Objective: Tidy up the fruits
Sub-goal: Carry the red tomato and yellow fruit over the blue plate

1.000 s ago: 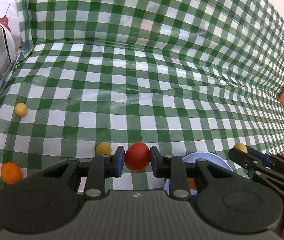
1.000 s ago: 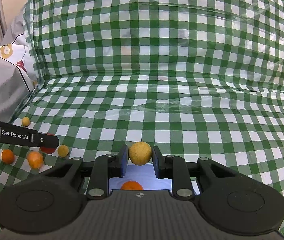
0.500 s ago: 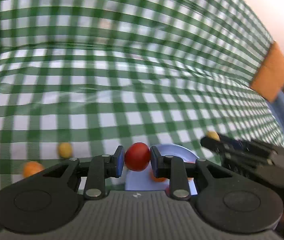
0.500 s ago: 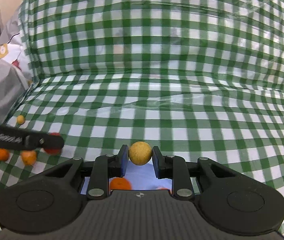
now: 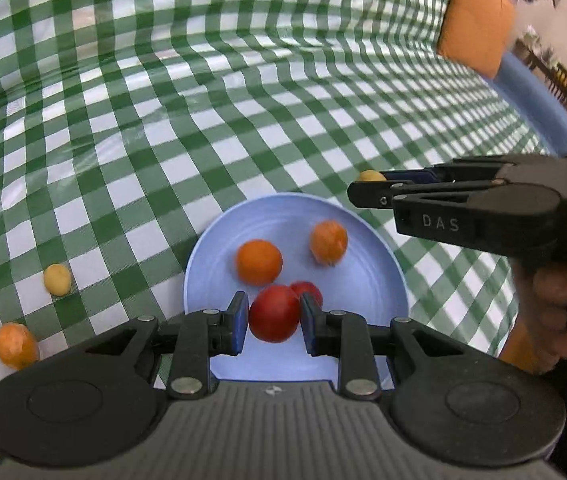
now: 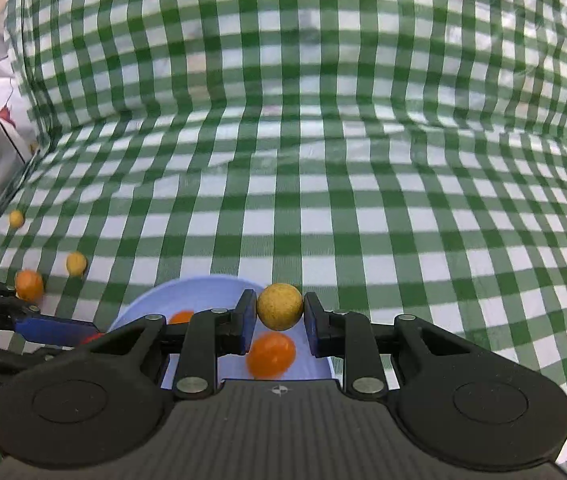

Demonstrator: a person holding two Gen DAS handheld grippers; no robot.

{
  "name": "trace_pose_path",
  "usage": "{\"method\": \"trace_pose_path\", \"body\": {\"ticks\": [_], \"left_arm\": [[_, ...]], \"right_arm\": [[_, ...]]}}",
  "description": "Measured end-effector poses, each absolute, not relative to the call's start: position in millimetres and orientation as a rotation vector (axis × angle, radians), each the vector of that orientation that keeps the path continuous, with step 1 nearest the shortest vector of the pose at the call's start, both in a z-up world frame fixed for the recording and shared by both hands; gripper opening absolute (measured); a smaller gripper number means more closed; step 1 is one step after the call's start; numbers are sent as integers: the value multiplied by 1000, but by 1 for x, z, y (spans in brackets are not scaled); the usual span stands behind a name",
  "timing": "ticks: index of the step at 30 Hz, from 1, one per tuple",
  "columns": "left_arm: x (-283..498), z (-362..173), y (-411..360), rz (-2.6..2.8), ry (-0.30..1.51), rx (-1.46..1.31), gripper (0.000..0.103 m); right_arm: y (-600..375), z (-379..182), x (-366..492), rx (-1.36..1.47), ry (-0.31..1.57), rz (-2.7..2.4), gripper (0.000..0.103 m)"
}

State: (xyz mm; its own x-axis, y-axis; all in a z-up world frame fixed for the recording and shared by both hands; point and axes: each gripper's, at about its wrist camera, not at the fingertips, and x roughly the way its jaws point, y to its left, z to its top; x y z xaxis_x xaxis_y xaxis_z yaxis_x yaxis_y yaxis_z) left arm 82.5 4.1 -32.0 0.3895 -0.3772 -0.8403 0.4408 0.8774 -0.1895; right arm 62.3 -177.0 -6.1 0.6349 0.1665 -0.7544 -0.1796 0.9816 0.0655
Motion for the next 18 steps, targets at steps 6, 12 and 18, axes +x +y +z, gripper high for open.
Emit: {"method": "trace_pose_path", "body": {"ticks": [6,12,18], "left_arm": [[85,-35,-1,-510,1059,99,30],[87,-35,-6,-517,1060,118,30],[87,-34,-7,-523,1060,124,30]], "right_arm": [[-176,-8,58,-36,878,208,27],[-176,-9,53,-70,908,253,27],[-175,-15,49,-101,935,269,27]]}}
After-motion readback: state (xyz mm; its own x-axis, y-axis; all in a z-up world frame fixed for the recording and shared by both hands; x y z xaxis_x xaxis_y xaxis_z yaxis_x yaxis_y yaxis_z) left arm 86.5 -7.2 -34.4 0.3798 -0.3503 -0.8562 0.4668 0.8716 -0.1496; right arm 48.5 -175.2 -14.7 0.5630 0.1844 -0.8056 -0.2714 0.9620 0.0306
